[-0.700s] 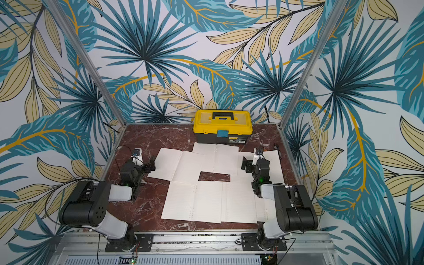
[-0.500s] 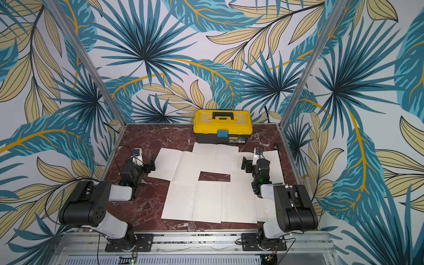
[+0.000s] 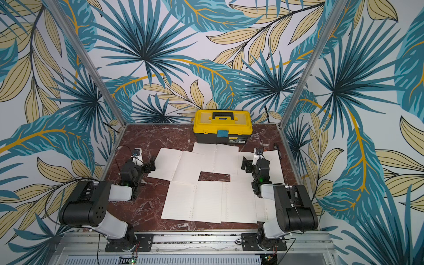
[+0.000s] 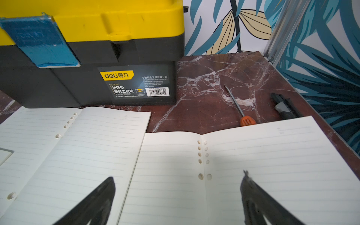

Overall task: Close the notebook
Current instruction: Close the notebook at the center of the board.

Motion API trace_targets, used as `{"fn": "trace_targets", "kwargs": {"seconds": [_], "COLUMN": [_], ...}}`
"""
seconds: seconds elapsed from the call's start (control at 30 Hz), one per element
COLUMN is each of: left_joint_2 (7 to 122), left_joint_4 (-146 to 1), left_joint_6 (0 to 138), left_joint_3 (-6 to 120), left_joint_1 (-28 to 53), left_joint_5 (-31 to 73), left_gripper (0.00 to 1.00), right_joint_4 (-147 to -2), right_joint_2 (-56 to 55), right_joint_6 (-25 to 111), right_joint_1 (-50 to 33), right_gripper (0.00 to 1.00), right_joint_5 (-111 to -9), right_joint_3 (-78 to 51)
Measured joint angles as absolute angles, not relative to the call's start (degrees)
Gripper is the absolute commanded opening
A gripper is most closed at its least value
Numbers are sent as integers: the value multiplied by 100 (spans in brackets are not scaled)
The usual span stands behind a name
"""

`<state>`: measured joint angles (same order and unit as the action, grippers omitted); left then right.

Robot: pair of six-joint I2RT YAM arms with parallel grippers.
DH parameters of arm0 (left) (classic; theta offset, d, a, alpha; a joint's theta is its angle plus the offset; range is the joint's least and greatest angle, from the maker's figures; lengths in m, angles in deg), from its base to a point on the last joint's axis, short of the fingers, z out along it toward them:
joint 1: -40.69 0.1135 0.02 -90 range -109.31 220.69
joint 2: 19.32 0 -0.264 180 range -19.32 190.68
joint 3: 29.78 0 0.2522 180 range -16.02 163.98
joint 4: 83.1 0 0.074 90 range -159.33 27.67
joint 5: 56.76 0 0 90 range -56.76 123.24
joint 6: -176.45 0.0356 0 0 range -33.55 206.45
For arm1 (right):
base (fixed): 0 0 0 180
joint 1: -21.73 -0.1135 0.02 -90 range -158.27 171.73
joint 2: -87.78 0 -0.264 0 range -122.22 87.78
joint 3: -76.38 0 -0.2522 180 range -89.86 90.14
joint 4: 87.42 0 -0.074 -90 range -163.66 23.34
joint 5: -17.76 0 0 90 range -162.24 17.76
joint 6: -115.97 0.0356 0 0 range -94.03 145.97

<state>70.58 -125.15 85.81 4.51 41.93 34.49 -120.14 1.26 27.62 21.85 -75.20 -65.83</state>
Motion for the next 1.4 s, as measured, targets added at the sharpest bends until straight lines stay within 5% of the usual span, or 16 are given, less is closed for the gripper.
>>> {"fn": "trace_targets", "kwargs": {"seconds": [0.8, 1.4], "left_joint_2": [6825, 5236], "left_joint_4": [-12178, -7922], "left_joint_6": [8546, 7754], "left_joint_3": [478, 3144], "left_joint_1": [4193, 4175], "left_joint_5": [3626, 4625], "left_gripper": [100, 100], "right_joint_4": [-11369, -8299], "right_joint_2": [558, 1767], "right_joint_6": [2720, 3293], "right_joint_1": [2185, 2183], "right_gripper": [99, 99], "right_joint_5": [-7389, -8642], "right_joint_3": [-6301, -4684]}}
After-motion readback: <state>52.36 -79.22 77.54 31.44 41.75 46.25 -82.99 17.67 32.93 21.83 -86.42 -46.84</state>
